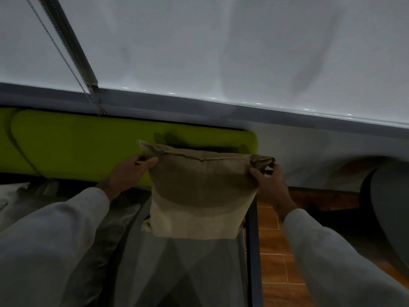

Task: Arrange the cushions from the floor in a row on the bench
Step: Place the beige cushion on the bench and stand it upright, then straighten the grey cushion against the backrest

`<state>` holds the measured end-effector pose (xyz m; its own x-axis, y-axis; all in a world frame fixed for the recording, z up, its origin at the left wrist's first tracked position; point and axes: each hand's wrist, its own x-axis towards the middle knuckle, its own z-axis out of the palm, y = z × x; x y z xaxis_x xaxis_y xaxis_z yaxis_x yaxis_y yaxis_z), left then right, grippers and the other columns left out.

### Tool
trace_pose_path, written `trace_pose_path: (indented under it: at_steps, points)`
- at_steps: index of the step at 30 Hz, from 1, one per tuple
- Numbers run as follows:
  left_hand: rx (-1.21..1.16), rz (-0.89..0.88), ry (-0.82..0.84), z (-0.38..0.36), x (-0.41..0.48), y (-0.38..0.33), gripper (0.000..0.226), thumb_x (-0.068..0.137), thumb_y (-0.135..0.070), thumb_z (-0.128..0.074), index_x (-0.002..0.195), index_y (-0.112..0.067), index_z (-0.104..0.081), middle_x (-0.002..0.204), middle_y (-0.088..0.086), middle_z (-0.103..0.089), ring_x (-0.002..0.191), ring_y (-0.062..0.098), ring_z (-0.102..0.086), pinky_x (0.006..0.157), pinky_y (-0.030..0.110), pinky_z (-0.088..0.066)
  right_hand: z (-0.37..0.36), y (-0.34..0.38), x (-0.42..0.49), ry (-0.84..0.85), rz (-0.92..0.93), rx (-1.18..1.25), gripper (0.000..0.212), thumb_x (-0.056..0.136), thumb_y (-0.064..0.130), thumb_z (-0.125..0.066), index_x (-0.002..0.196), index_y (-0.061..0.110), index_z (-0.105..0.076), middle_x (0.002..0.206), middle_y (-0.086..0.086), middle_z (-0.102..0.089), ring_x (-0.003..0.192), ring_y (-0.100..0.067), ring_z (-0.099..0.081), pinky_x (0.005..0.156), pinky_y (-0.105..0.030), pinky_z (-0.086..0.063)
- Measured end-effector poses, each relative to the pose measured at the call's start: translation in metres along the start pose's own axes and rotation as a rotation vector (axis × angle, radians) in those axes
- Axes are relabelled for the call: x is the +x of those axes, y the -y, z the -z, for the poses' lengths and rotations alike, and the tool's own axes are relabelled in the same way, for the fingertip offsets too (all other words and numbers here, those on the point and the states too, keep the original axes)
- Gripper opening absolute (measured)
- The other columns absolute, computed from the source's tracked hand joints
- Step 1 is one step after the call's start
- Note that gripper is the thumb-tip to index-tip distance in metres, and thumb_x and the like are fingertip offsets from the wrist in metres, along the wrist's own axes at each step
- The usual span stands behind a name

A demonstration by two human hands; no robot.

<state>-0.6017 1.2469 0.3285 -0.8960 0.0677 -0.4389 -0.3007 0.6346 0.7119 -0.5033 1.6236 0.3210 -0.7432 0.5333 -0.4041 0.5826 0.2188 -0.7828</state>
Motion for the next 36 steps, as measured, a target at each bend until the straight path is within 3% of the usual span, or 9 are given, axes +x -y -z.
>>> trace_pose_path:
  at_steps: [5,8,10,12,15,21,27,30,36]
  points:
    - [0.130,-0.031,-0.039,0.030,-0.023,0.008,0.072,0.083,-0.060,-0.062,0.138,-0.015,-0.051,0.131,0.011,-0.060,0.114,0.031,-0.059,0.088,0.039,-0.048,0.001,0.018,-0.018,-0.109,0.032,-0.101,0.074,0.087,0.035,-0.074,0.148,0.016,-0.038,0.147,-0.013,-0.043,0.131,-0.034,-0.046,0.104,-0.047,-0.047]
    - [0.128,-0.048,-0.057,0.058,-0.045,0.022,0.071,0.082,-0.061,-0.063,0.138,-0.019,-0.051,0.128,0.007,-0.059,0.112,0.030,-0.059,0.084,0.037,-0.047,-0.008,0.030,-0.046,-0.161,0.122,-0.130,0.034,0.089,0.027,-0.070,0.119,0.016,-0.058,0.127,-0.014,-0.059,0.100,-0.024,-0.060,0.075,-0.032,-0.052]
    - [0.120,-0.059,-0.082,0.078,-0.058,0.033,0.069,0.082,-0.062,-0.062,0.136,-0.021,-0.052,0.128,0.007,-0.060,0.112,0.030,-0.059,0.089,0.039,-0.049,-0.021,0.040,-0.065,-0.121,0.184,-0.171,0.017,0.092,0.024,-0.065,0.108,0.019,-0.061,0.120,-0.017,-0.064,0.092,-0.024,-0.064,0.074,-0.043,-0.057]
    - [0.089,-0.093,-0.093,0.100,-0.074,0.048,0.066,0.084,-0.059,-0.062,0.135,-0.020,-0.053,0.127,0.009,-0.060,0.109,0.028,-0.060,0.091,0.041,-0.049,-0.039,0.054,-0.093,-0.072,0.192,-0.221,0.044,0.095,0.031,-0.064,0.133,0.012,-0.052,0.136,-0.019,-0.055,0.115,-0.034,-0.059,0.095,-0.052,-0.052]
    - [0.072,-0.159,-0.094,0.134,-0.102,0.072,0.063,0.085,-0.057,-0.061,0.134,-0.017,-0.054,0.126,0.007,-0.060,0.101,0.018,-0.055,0.082,0.031,-0.042,-0.071,0.068,-0.140,-0.102,0.253,-0.243,0.065,0.092,0.040,-0.068,0.143,0.009,-0.043,0.147,-0.018,-0.046,0.129,-0.036,-0.050,0.105,-0.048,-0.044]
    - [0.060,-0.164,-0.146,0.209,-0.165,0.143,0.056,0.085,-0.050,-0.066,0.128,-0.014,-0.061,0.124,0.009,-0.062,0.110,0.021,-0.057,0.089,0.027,-0.038,-0.151,0.077,-0.238,0.000,0.306,-0.318,0.060,0.089,0.045,-0.068,0.140,0.020,-0.049,0.142,-0.007,-0.054,0.123,-0.029,-0.055,0.084,-0.029,-0.037]
    - [0.118,-0.014,-0.073,0.250,-0.210,0.247,0.041,0.085,-0.051,-0.067,0.118,-0.027,-0.065,0.125,0.006,-0.065,0.119,0.028,-0.058,0.091,0.033,-0.041,-0.249,0.051,-0.322,0.166,0.303,-0.343,0.049,0.090,0.025,-0.072,0.133,0.007,-0.056,0.130,-0.018,-0.060,0.118,-0.036,-0.056,0.090,-0.035,-0.043]
    - [0.234,0.112,-0.028,0.252,-0.213,0.294,0.063,0.087,-0.051,-0.063,0.138,-0.016,-0.052,0.141,0.009,-0.055,0.128,0.030,-0.051,0.099,0.036,-0.038,-0.285,0.022,-0.344,0.274,0.147,-0.315,0.054,0.088,0.032,-0.074,0.136,0.015,-0.055,0.128,-0.010,-0.061,0.109,-0.028,-0.059,0.079,-0.026,-0.044]
    - [0.010,0.274,0.067,0.241,-0.220,0.381,0.080,0.075,-0.046,-0.079,0.141,-0.014,-0.048,0.135,0.015,-0.057,0.121,0.039,-0.056,0.102,0.052,-0.046,-0.334,-0.050,-0.357,0.518,-0.178,-0.361,0.074,0.087,0.046,-0.073,0.148,0.020,-0.038,0.135,-0.008,-0.056,0.109,-0.024,-0.058,0.093,-0.040,-0.051]
